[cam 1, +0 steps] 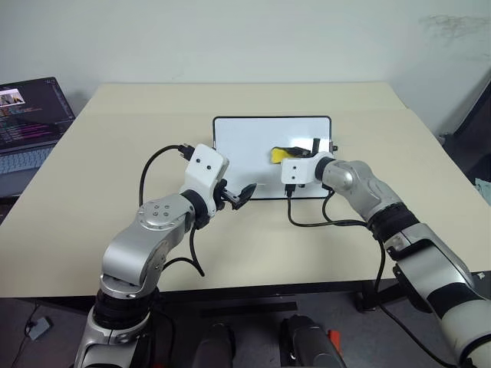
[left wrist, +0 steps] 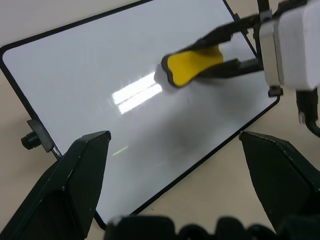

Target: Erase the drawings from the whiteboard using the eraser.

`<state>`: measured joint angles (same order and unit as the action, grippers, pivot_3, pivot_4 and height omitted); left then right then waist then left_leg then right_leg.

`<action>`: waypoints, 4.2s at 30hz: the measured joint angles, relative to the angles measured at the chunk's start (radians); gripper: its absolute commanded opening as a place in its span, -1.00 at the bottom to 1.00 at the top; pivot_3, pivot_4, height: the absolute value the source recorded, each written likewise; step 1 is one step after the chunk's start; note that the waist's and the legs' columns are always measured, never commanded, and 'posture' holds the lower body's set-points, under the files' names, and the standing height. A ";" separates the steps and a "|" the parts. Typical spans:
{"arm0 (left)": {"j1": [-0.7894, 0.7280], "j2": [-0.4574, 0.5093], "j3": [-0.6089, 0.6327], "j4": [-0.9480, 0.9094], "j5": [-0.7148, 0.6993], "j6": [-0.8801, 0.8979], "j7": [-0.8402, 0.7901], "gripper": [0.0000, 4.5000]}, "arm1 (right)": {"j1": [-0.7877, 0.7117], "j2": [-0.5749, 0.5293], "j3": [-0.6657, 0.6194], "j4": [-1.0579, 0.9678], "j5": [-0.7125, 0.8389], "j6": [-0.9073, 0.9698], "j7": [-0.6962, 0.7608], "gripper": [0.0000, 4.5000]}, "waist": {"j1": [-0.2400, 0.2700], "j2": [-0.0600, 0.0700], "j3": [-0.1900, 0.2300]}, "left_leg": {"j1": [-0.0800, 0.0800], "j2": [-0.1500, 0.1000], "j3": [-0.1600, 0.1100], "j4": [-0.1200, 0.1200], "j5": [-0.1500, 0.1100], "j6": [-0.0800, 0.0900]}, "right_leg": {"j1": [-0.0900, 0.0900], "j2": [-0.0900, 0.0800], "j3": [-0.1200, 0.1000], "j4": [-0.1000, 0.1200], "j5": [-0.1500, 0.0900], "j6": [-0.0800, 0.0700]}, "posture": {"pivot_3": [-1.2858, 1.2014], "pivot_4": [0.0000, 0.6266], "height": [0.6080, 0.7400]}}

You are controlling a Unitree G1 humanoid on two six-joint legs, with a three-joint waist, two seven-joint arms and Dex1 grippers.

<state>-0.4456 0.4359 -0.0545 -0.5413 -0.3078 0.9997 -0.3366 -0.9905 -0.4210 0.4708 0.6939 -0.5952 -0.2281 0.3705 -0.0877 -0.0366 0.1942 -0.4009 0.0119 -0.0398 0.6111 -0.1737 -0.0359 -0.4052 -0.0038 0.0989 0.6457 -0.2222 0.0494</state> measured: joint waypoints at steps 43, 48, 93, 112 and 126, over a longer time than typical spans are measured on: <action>-0.004 0.009 -0.020 0.006 0.000 -0.002 -0.025 1.00 | 0.058 -0.041 -0.060 -0.154 0.045 0.102 0.161 -0.57 | 0.000 -0.003 0.002 | -0.001 0.000 0.000 -0.003 -0.002 -0.003 | -0.002 0.000 0.000 -0.002 -0.001 -0.001 | 0.03 -0.52 1.00; -0.004 0.009 -0.020 0.006 0.000 -0.001 -0.025 1.00 | 0.059 -0.039 -0.177 -0.284 0.204 0.228 0.284 -0.57 | 0.001 -0.003 0.003 | -0.010 0.000 -0.002 -0.003 -0.002 -0.003 | -0.010 0.000 -0.002 -0.001 -0.001 0.000 | 0.03 -0.52 1.00; -0.022 0.013 -0.021 0.038 -0.001 -0.003 -0.043 1.00 | 0.203 -0.258 -0.852 -0.024 0.735 0.860 -0.104 -0.57 | 0.003 -0.003 0.003 | -0.016 -0.001 0.000 -0.002 -0.002 -0.003 | -0.015 0.000 0.000 -0.002 0.002 0.004 | 0.03 -0.52 1.00; -0.029 0.027 -0.021 0.043 -0.002 -0.004 -0.065 1.00 | 0.190 -0.459 -0.675 0.391 0.656 0.618 0.234 -0.57 | -0.004 -0.003 0.003 | -0.015 -0.001 0.002 -0.001 -0.002 -0.003 | -0.015 0.000 0.001 -0.001 0.001 0.004 | 0.03 -0.52 1.00; -0.038 0.027 -0.023 0.043 -0.001 -0.005 -0.068 1.00 | 0.151 -0.464 -0.665 0.453 0.654 0.588 0.241 0.99 | -0.002 -0.003 0.003 | -0.015 -0.001 0.001 0.000 -0.002 -0.003 | -0.014 0.000 0.001 -0.001 0.002 0.005 | 0.03 -0.52 1.00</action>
<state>-0.4838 0.4625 -0.0773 -0.4980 -0.3088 0.9945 -0.4045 -0.8399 -0.8854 -0.1943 1.1471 0.0590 0.3595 0.6115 -0.0897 -0.0395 0.1970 -0.4158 0.0108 -0.0384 0.6107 -0.1757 -0.0387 -0.4193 -0.0037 0.0998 0.6449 -0.2203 0.0540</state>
